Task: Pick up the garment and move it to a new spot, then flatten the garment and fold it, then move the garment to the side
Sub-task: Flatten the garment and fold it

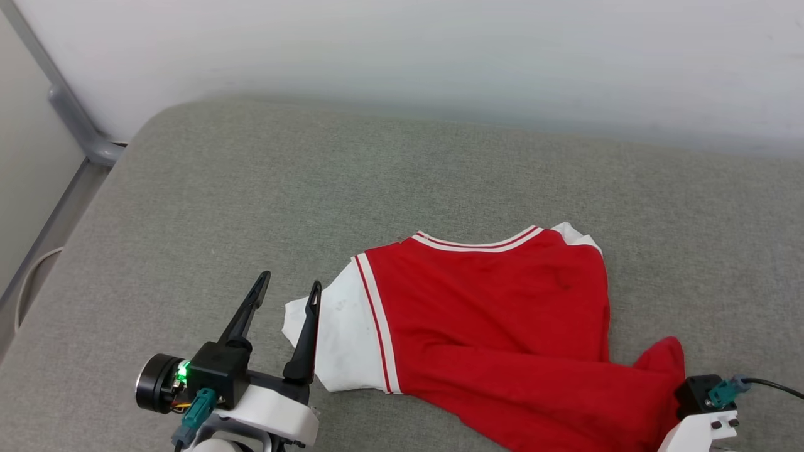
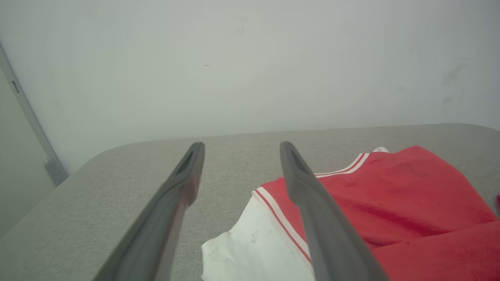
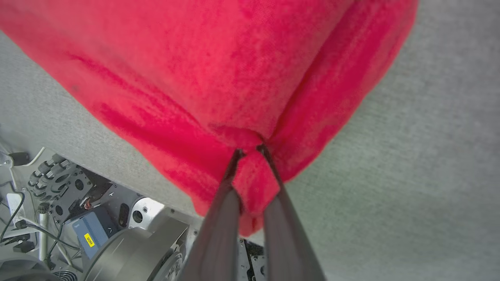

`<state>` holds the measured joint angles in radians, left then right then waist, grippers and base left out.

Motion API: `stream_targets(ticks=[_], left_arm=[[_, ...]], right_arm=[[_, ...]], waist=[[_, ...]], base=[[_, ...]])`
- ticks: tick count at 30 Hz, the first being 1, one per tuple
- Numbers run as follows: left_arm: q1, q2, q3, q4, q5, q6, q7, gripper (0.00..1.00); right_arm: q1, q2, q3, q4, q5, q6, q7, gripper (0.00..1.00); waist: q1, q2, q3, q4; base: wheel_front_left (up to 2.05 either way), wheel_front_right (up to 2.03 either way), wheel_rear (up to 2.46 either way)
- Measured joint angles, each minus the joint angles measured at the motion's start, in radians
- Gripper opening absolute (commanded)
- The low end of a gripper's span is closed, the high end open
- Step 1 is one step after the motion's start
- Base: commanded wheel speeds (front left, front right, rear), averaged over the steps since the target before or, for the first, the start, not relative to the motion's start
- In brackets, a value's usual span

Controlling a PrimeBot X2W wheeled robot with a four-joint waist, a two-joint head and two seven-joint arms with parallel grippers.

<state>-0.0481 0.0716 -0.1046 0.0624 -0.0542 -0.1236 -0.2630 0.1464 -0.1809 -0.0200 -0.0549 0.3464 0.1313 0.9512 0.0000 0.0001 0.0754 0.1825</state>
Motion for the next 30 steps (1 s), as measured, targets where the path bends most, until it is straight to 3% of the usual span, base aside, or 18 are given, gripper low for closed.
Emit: stream_targets(ticks=[1, 7, 18, 30], left_arm=[[0.000, 0.000, -0.001, 0.000, 0.000, 0.000, 0.000, 1.00], [-0.009, 0.008, 0.000, 0.005, 0.003, -0.002, 0.000, 1.00], [-0.014, 0.004, -0.008, 0.006, -0.001, -0.004, 0.000, 1.00], [-0.080, -0.001, -0.033, 0.006, -0.008, -0.005, 0.000, 1.00]], right_arm=[[-0.003, 0.000, 0.001, -0.002, -0.012, 0.000, -0.011, 1.00], [-0.064, -0.007, 0.013, -0.012, -0.020, 0.000, -0.014, 1.00], [-0.265, -0.124, 0.004, -0.157, 0.047, 0.000, 0.171, 1.00], [-0.651, -0.137, -0.001, 0.108, 0.027, 0.000, 0.287, 1.00]], waist=[[0.0000, 0.0000, 0.002, -0.004], [0.0000, 0.0000, 0.004, -0.015], [0.0000, 0.0000, 0.020, 0.013], [0.0001, 0.0000, 0.123, 0.097]], base=[[0.00, 0.00, 0.00], [0.00, 0.00, 0.00], [0.00, 0.00, 0.00], [0.00, 0.00, 0.00]])
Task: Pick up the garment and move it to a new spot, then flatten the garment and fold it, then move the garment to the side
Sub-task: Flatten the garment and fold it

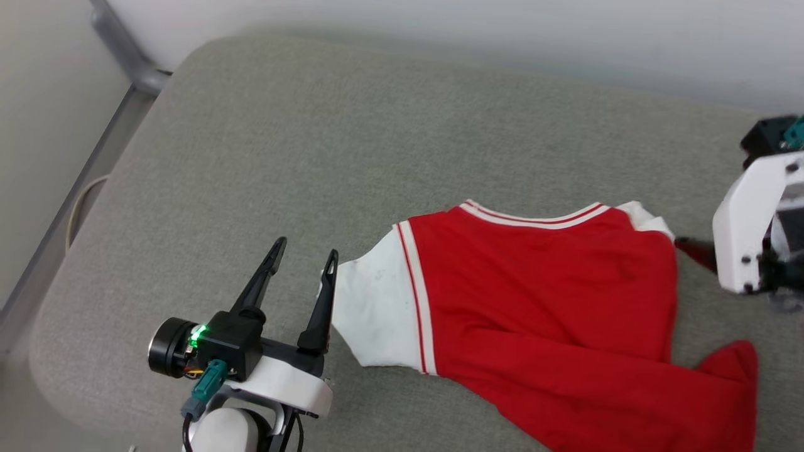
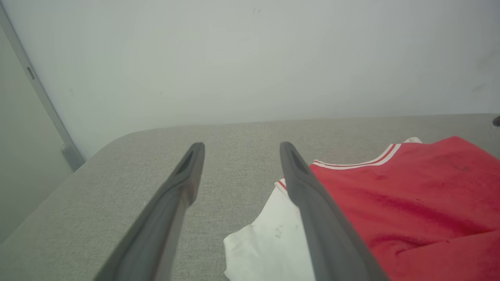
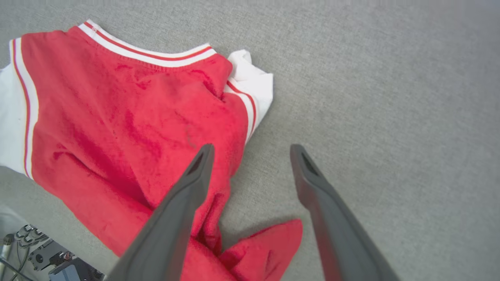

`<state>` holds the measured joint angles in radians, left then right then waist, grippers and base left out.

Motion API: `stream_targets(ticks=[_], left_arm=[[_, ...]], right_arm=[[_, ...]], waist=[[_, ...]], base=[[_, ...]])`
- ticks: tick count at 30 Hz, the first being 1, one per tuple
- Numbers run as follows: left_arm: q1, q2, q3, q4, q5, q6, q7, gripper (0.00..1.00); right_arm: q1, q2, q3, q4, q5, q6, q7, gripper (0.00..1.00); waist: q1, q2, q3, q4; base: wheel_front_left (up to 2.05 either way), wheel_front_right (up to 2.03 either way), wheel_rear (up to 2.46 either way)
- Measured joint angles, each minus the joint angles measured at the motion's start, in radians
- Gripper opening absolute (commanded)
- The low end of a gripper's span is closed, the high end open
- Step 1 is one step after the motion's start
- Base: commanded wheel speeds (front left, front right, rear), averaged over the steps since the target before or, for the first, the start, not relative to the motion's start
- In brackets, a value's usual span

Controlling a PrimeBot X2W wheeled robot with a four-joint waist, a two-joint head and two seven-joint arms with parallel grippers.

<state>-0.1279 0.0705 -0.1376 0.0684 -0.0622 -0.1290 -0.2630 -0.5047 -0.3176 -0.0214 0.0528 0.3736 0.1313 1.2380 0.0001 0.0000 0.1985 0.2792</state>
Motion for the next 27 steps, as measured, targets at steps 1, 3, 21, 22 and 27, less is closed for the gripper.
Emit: stream_targets(ticks=[1, 3, 21, 22, 27], left_arm=[[-0.004, -0.001, -0.005, 0.000, -0.002, 0.000, 0.000, 1.00], [-0.009, -0.004, -0.012, 0.001, -0.004, 0.000, 0.000, 1.00], [-0.061, -0.015, -0.042, -0.003, -0.023, 0.000, 0.000, 1.00], [-0.061, -0.015, -0.042, -0.003, -0.023, 0.000, 0.000, 1.00], [-0.060, -0.016, -0.039, 0.001, -0.023, 0.000, 0.000, 1.00]], right_arm=[[-0.030, 0.000, -0.003, 0.032, -0.008, 0.000, 0.002, 1.00], [-0.080, -0.001, -0.005, 0.085, -0.024, 0.000, 0.004, 1.00], [-0.213, -0.040, 0.008, 0.397, -0.139, 0.000, -0.061, 1.00], [-0.212, -0.038, 0.011, 0.403, -0.136, 0.000, -0.066, 1.00], [-0.200, -0.032, 0.032, 0.420, -0.117, -0.001, -0.068, 0.00]], waist=[[0.0000, 0.0000, 0.010, 0.010], [0.0001, 0.0000, 0.031, 0.030], [0.0000, 0.0000, 0.161, 0.152], [0.0000, 0.0000, 0.163, 0.154], [0.0000, 0.0000, 0.157, 0.152]], base=[[0.00, 0.00, 0.00], [0.00, 0.00, 0.00], [0.00, 0.00, 0.00], [0.00, 0.00, 0.00], [0.00, 0.00, 0.00]])
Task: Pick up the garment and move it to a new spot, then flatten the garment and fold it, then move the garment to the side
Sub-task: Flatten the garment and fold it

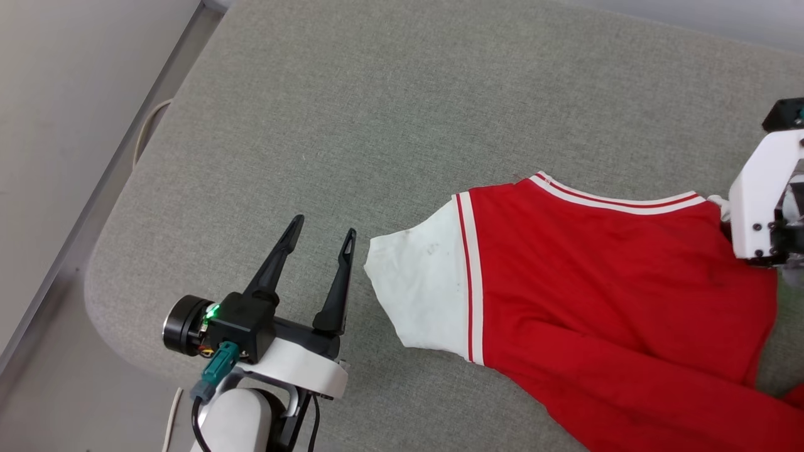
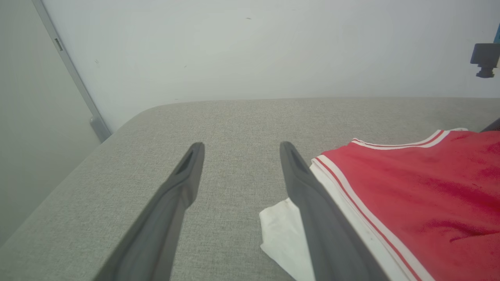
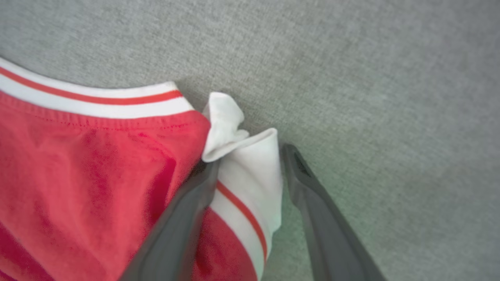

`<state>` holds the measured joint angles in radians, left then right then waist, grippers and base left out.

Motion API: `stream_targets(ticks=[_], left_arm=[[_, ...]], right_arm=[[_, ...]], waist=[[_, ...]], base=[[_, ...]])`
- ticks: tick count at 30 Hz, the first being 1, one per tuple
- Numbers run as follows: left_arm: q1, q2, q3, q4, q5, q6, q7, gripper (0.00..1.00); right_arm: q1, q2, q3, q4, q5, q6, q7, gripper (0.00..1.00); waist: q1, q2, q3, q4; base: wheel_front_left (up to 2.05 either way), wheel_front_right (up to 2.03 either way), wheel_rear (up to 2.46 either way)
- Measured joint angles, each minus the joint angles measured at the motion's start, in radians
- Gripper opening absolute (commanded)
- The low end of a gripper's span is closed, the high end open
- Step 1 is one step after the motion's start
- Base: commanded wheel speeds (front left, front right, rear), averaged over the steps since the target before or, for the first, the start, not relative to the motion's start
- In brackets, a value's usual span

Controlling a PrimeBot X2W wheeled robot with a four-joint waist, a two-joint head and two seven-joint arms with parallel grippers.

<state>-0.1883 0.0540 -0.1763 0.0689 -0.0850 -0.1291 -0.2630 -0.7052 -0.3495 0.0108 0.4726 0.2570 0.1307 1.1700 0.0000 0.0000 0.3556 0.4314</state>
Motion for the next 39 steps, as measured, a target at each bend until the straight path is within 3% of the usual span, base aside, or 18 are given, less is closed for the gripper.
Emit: stream_targets(ticks=[7, 17, 24, 32, 34, 35, 36, 39], left_arm=[[0.002, -0.001, 0.020, 0.002, 0.010, 0.000, 0.000, 1.00], [0.018, -0.002, 0.034, 0.000, 0.017, 0.000, 0.000, 1.00], [0.023, -0.002, 0.034, -0.007, 0.019, 0.000, 0.000, 1.00], [0.019, -0.002, 0.029, -0.016, 0.013, 0.000, 0.000, 1.00], [0.012, -0.002, 0.024, -0.017, 0.011, 0.000, 0.000, 1.00], [0.009, -0.002, 0.023, -0.015, 0.011, 0.000, 0.000, 1.00], [0.006, -0.002, 0.023, -0.014, 0.011, 0.000, 0.000, 1.00], [0.002, -0.002, 0.026, -0.009, 0.012, 0.000, 0.000, 1.00]], right_arm=[[0.023, -0.015, 0.009, 0.014, 0.012, 0.001, -0.027, 0.00], [0.049, -0.117, -0.044, 0.007, -0.006, 0.001, -0.035, 0.00], [0.086, -0.230, -0.131, -0.020, -0.060, 0.001, -0.016, 0.00], [0.121, -0.308, -0.242, -0.020, -0.180, 0.001, -0.017, 0.00], [0.121, -0.302, -0.294, -0.015, -0.205, 0.001, -0.041, 0.00], [0.119, -0.289, -0.320, -0.011, -0.222, 0.001, -0.056, 0.06], [0.119, -0.277, -0.330, -0.010, -0.241, 0.001, -0.073, 1.00], [0.115, -0.238, -0.349, -0.003, -0.277, 0.001, -0.119, 1.00]], waist=[[0.0000, 0.0000, -0.030, -0.029], [0.0000, 0.0000, -0.092, -0.097], [0.0000, 0.0000, -0.112, -0.125], [0.0000, 0.0000, -0.069, -0.119], [0.0000, 0.0000, -0.055, -0.113], [0.0000, 0.0000, -0.049, -0.110], [0.0000, 0.0000, -0.045, -0.107], [0.0001, 0.0000, -0.042, -0.105]], base=[[0.00, 0.00, 0.00], [0.00, 0.00, 0.00], [0.00, 0.00, 0.00], [0.00, 0.00, 0.00], [0.00, 0.00, 0.00], [0.00, 0.00, 0.00], [0.00, 0.00, 0.00], [0.00, 0.00, 0.00]])
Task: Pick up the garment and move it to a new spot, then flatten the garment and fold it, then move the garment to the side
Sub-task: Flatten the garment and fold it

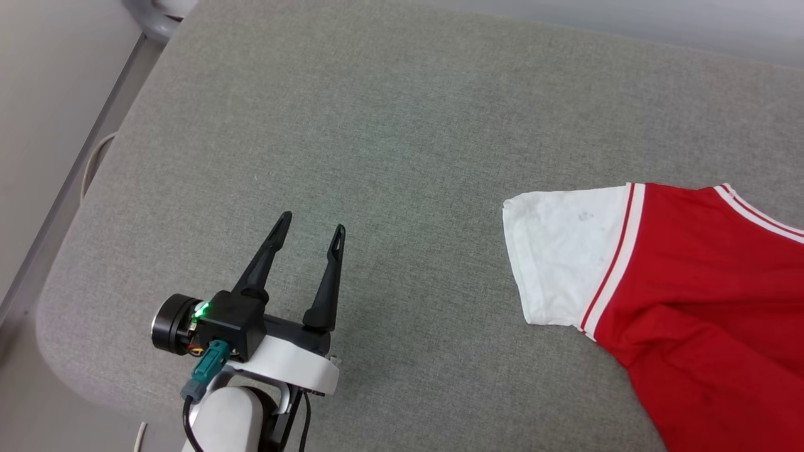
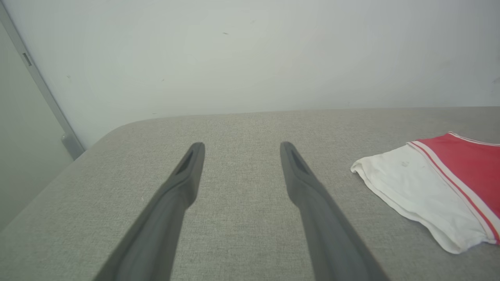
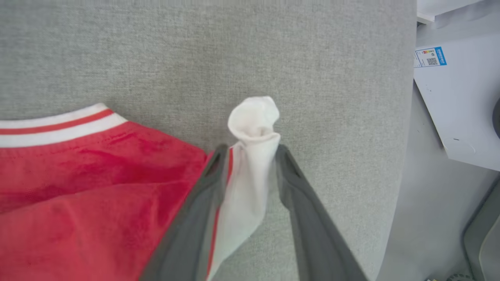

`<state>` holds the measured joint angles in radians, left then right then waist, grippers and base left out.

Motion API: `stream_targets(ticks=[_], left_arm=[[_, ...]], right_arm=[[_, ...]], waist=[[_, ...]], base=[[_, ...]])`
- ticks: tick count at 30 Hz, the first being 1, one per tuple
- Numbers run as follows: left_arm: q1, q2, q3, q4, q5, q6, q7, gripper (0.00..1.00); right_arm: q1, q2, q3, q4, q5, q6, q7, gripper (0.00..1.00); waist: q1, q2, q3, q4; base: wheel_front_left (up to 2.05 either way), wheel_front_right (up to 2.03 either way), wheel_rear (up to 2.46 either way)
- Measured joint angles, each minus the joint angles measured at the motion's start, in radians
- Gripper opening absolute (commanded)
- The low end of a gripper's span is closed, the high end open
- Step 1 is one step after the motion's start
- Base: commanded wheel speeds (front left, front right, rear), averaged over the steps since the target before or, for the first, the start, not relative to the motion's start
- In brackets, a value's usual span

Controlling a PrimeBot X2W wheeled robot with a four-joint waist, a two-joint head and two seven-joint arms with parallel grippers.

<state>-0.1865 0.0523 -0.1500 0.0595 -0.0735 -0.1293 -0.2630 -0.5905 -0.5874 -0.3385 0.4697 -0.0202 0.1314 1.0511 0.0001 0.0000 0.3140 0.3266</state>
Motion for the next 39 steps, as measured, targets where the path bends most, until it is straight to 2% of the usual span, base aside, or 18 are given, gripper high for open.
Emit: stream_targets(ticks=[8, 12, 15, 18, 24, 32, 39], left_arm=[[0.003, 0.008, 0.014, 0.003, 0.010, 0.000, 0.000, 1.00], [0.020, 0.013, 0.022, 0.002, 0.014, 0.000, 0.000, 1.00], [0.028, 0.015, 0.025, -0.004, 0.016, 0.000, 0.000, 1.00], [0.046, 0.018, 0.031, -0.007, 0.017, 0.000, 0.000, 1.00], [0.060, 0.019, 0.043, -0.022, 0.009, 0.000, 0.000, 1.00], [0.086, 0.013, 0.055, -0.022, -0.023, 0.000, 0.000, 1.00], [0.106, 0.015, 0.054, -0.002, -0.037, 0.000, 0.000, 1.00]], right_arm=[[-0.048, 0.113, 0.009, -0.005, 0.037, 0.000, -0.194, 1.00], [-0.059, 0.169, 0.017, -0.032, 0.110, 0.000, -0.313, 1.00], [-0.045, 0.212, 0.067, -0.082, 0.190, 0.000, -0.405, 1.00], [0.004, 0.248, 0.128, -0.156, 0.304, 0.000, -0.485, 1.00], [0.154, 0.282, 0.206, -0.326, 0.425, 0.000, -0.707, 1.00], [0.370, 0.364, 0.221, -0.436, 0.468, 0.000, -0.996, 1.00], [0.475, 0.419, 0.250, -0.444, 0.459, 0.000, -1.136, 1.00]], waist=[[-0.0001, 0.0000, -0.058, -0.040], [-0.0001, 0.0000, -0.097, -0.080], [-0.0002, 0.0001, -0.124, -0.115], [-0.0002, 0.0000, -0.149, -0.154], [-0.0002, 0.0001, -0.187, -0.227], [-0.0002, 0.0000, -0.214, -0.293], [-0.0003, 0.0000, -0.218, -0.336]], base=[[0.00, 0.00, 0.00], [0.00, 0.00, 0.00], [0.00, 0.00, 0.00], [0.00, 0.00, 0.00], [0.00, 0.00, 0.00], [0.00, 0.00, 0.00], [0.00, 0.00, 0.00]])
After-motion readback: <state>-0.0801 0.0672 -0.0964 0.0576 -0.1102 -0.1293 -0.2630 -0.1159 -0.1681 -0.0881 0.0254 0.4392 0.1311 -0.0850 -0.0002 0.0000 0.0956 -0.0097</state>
